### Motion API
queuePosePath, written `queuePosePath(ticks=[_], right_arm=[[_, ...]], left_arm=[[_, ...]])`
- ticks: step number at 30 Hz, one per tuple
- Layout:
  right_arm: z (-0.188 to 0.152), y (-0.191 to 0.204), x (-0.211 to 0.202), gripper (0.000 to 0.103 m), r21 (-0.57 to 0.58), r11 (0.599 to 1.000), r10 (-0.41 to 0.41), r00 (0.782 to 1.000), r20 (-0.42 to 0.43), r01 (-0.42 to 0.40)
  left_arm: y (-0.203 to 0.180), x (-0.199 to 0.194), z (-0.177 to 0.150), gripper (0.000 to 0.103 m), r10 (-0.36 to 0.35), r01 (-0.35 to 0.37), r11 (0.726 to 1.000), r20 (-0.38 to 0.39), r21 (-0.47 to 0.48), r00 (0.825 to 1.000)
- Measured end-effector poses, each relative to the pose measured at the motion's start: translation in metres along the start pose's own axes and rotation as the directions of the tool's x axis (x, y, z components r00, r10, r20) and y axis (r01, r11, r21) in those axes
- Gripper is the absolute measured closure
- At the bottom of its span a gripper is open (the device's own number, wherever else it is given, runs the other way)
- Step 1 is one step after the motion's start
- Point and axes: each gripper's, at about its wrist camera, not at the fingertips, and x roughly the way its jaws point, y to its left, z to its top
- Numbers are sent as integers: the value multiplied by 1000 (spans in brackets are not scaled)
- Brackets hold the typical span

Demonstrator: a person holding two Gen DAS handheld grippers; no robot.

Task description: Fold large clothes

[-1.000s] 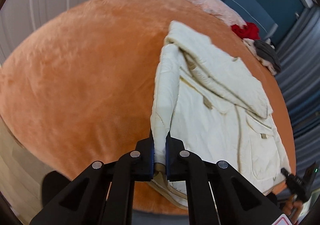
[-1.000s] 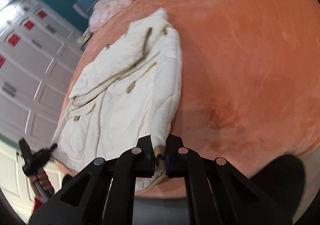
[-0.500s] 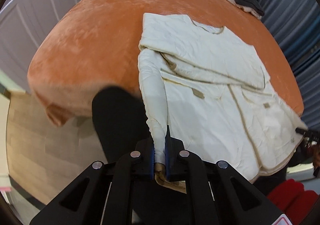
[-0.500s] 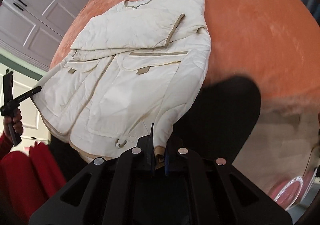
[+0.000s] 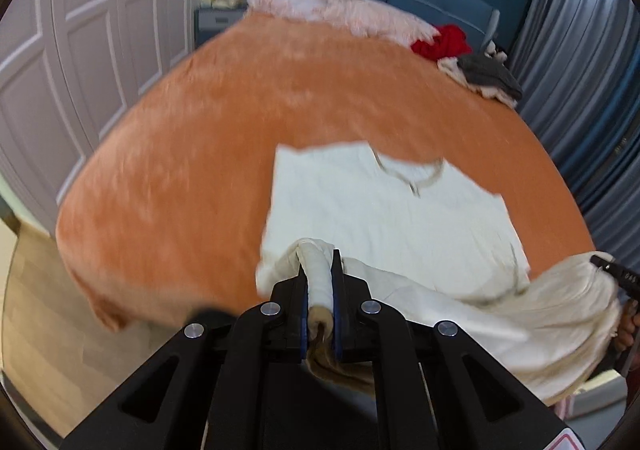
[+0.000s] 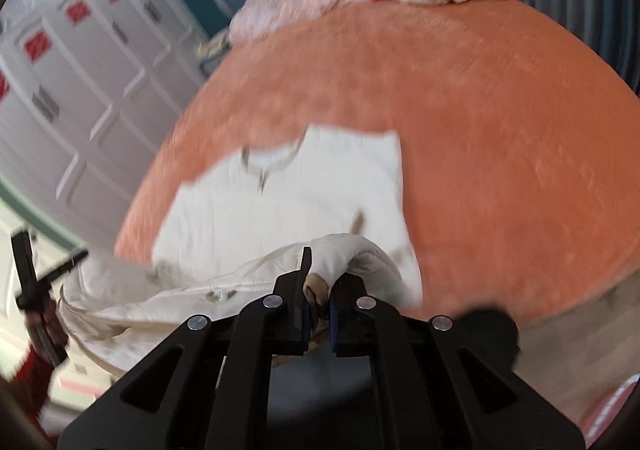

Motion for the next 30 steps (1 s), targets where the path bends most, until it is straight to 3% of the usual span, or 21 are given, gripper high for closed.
queuePosePath(ticks=[7, 12, 14, 20, 21, 25, 27, 30], right_arm=[[49, -7, 56, 97, 91, 996, -16, 996, 90, 8], [60, -8, 76, 96, 130, 992, -11, 992, 122, -5], [64, -10, 86, 95, 154, 988, 9, 992, 128, -29], [67, -13, 102, 86, 189, 981, 25, 988, 153, -54], [67, -14, 102, 84, 196, 979, 30, 986, 161, -62], [65, -16, 96, 76, 212, 973, 49, 978, 204, -94], [63, -13, 85, 56, 191, 979, 26, 966, 256, -77], [65, -8, 75, 50, 153, 987, -7, 955, 296, -40]], left_arm=[[4, 53, 42, 87, 84, -79, 996, 108, -49, 991], [7, 79, 57, 84, 137, -130, 990, 149, -58, 979], [13, 85, 66, 84, 168, -155, 985, 191, -83, 967], [22, 107, 86, 81, 180, -168, 982, 161, -86, 970], [23, 106, 87, 78, 175, -162, 983, 160, -87, 971], [31, 92, 85, 36, 126, -106, 988, 198, -111, 972], [34, 90, 81, 32, 113, -89, 988, 200, -123, 973], [39, 102, 79, 32, 95, -77, 989, 148, -125, 984]])
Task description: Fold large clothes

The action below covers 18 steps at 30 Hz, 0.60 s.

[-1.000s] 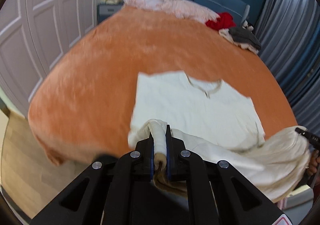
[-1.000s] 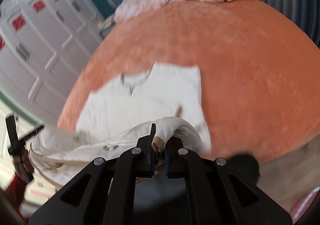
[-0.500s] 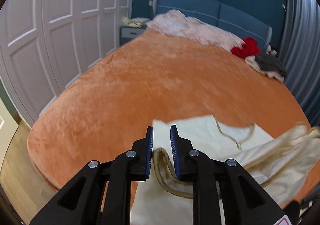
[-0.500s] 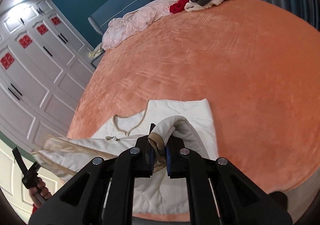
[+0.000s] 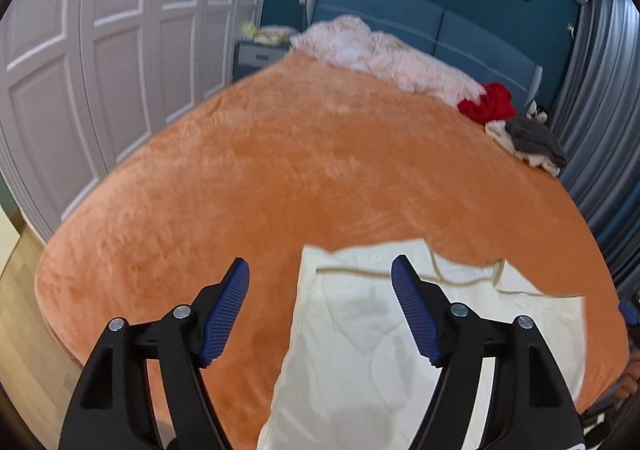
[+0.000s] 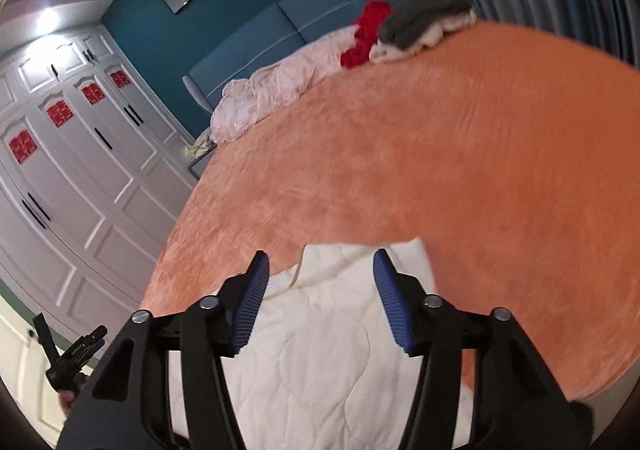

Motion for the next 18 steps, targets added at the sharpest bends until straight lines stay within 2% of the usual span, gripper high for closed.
queuePosePath(ticks=[5, 12, 14, 16, 17, 18], right_arm=[[-3, 6, 17, 45, -124, 988, -102, 994, -29, 98], [-13, -9, 63, 44, -207, 963, -200, 974, -110, 174], [-15, -14, 75, 44, -203, 961, -214, 968, -130, 186], [-15, -19, 87, 45, -188, 964, -216, 965, -146, 188], [-15, -21, 92, 51, -181, 966, -213, 965, -155, 184], [-15, -23, 98, 63, -173, 969, -204, 964, -171, 174]], left_arm=[[-2, 44, -12, 32, -39, 36, 999, -146, -23, 989], [-10, 97, -23, 32, -18, 21, 1000, -249, 10, 968], [-11, 105, -20, 39, -2, 5, 1000, -247, 12, 969], [-10, 109, -15, 60, 1, -3, 1000, -242, -6, 970], [-9, 111, -12, 65, -9, 3, 1000, -247, -26, 969], [-9, 113, -10, 70, -12, 2, 999, -247, -38, 969]])
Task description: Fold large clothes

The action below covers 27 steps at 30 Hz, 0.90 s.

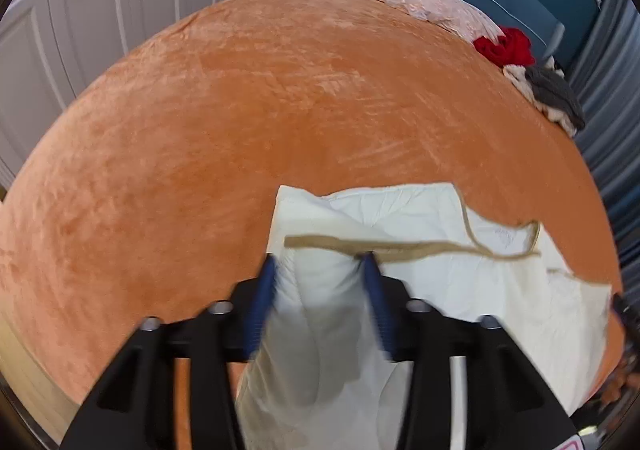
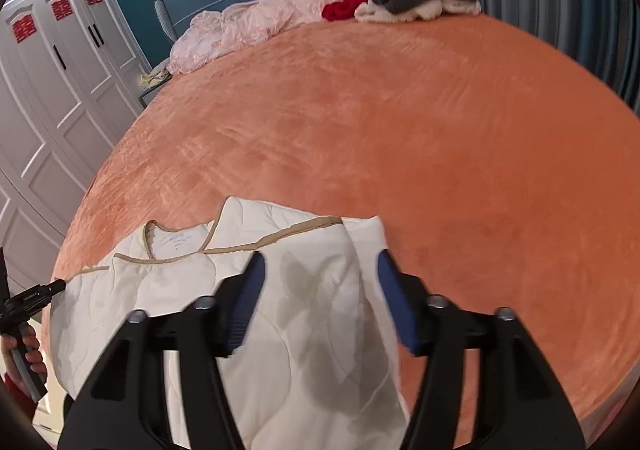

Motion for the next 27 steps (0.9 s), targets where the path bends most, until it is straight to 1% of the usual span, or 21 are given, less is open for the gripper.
queuePosePath(ticks=[1, 2, 3, 4, 5, 7, 9, 12, 15, 17, 21, 24, 27], right_arm=[[1, 0, 5, 69, 4, 1000, 2, 1000, -13, -2], [2, 1, 9, 80, 8, 1000, -8, 1000, -21, 8], [3, 1, 12, 93, 11, 1000, -6, 1000, -25, 6], [5, 1, 13, 94, 15, 1000, 1, 1000, -25, -1], [6, 2, 12, 96, 16, 1000, -1, 1000, -16, 1], [11, 4, 7, 98, 18, 1000, 3, 1000, 10, -3], [20, 2, 1, 98, 30, 1000, 6, 999, 45, -7], [37, 1, -4, 98, 47, 999, -1, 996, 87, -3], [50, 0, 2, 98, 65, 998, -20, 994, 103, 13], [54, 2, 11, 98, 65, 997, -40, 994, 103, 33], [55, 5, 38, 98, 45, 995, -88, 994, 68, 85], [49, 2, 62, 98, 37, 992, -124, 992, 24, 123], [43, -1, 79, 98, 38, 990, -138, 990, -14, 138]], left_arm=[[-1, 1, 2, 80, -1, 1, 1000, 3, -2, 1000], [-3, 1, 4, 86, 0, 0, 1000, 4, 3, 1000], [-6, 1, 6, 94, 5, -5, 1000, 4, 14, 1000], [-7, 0, 8, 97, 2, -2, 1000, 10, 18, 1000], [-8, -3, 10, 97, 2, -3, 1000, 25, 24, 1000], [-12, -12, 17, 98, 4, -6, 999, 64, 33, 998], [-13, -21, 27, 98, -13, 11, 1000, 95, 22, 995], [-18, -28, 44, 98, -19, 17, 1000, 125, 12, 992], [-23, -25, 60, 98, -7, 6, 1000, 140, 5, 990], [-28, -16, 69, 98, 22, -24, 1000, 140, 10, 990], [-43, 17, 73, 98, 128, -136, 989, 116, 62, 985], [-42, 40, 70, 98, 174, -181, 981, 91, 75, 980], [-38, 66, 63, 98, 214, -219, 972, 58, 89, 975]])
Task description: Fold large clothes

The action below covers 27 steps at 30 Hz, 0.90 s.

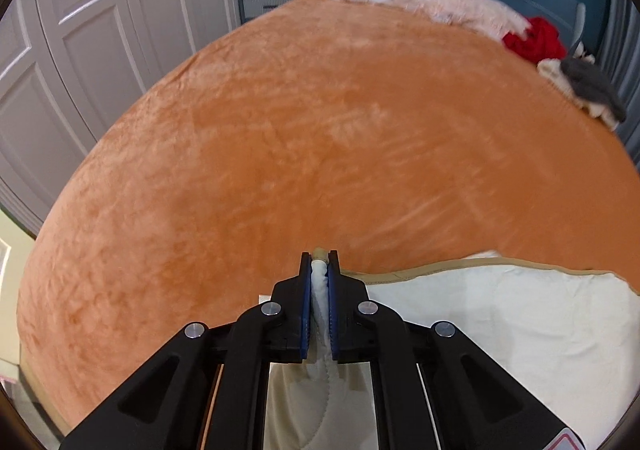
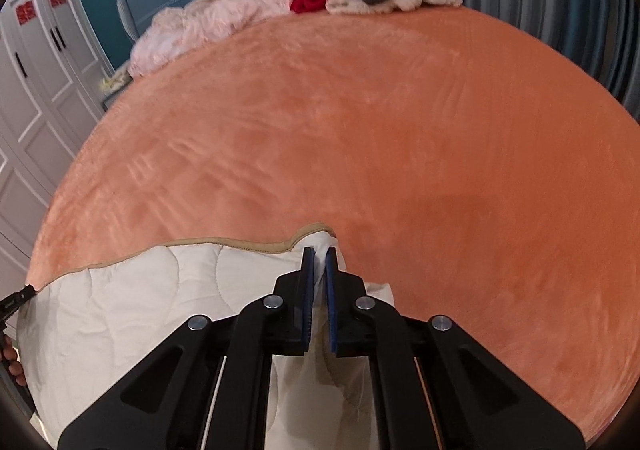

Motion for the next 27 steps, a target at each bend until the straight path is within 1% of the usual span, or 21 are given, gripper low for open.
queuePosePath(ticks=[5, 8, 14, 21, 23, 24, 25, 26, 27], right_arm=[[-13, -4, 24, 98, 1, 1000, -9, 999, -44, 9], [-20, -6, 33, 98, 6, 1000, -9, 999, -51, 9], [-32, -3, 38, 97, -5, 1000, -18, 999, -29, 18], [-36, 1, 41, 95, -23, 999, -41, 999, -5, 41], [-36, -1, 38, 94, -17, 999, -33, 999, -2, 33], [-34, -2, 36, 92, -13, 1000, -26, 1000, -3, 26], [-32, -4, 34, 91, -7, 1000, -19, 1000, -4, 19], [-28, -7, 26, 84, 9, 1000, -12, 1000, 3, 12], [-25, -9, 17, 69, 22, 1000, -17, 1000, 18, 16]], left_arm=[[5, 32, -17, 98, 27, -27, 1000, -41, 0, 999], [6, 40, -23, 97, 31, -32, 999, -46, -8, 998], [5, 51, -35, 97, 39, -40, 999, -23, -19, 999], [5, 55, -33, 93, 57, -58, 998, -22, -26, 998], [8, 53, -31, 89, 61, -62, 997, -29, -35, 998], [11, 50, -28, 84, 64, -65, 997, -36, -42, 997], [15, 44, -25, 77, 62, -64, 996, -39, -57, 997], [19, 37, -23, 72, 58, -61, 996, -34, -71, 998], [27, 23, -19, 60, 57, -58, 993, -15, -101, 998]])
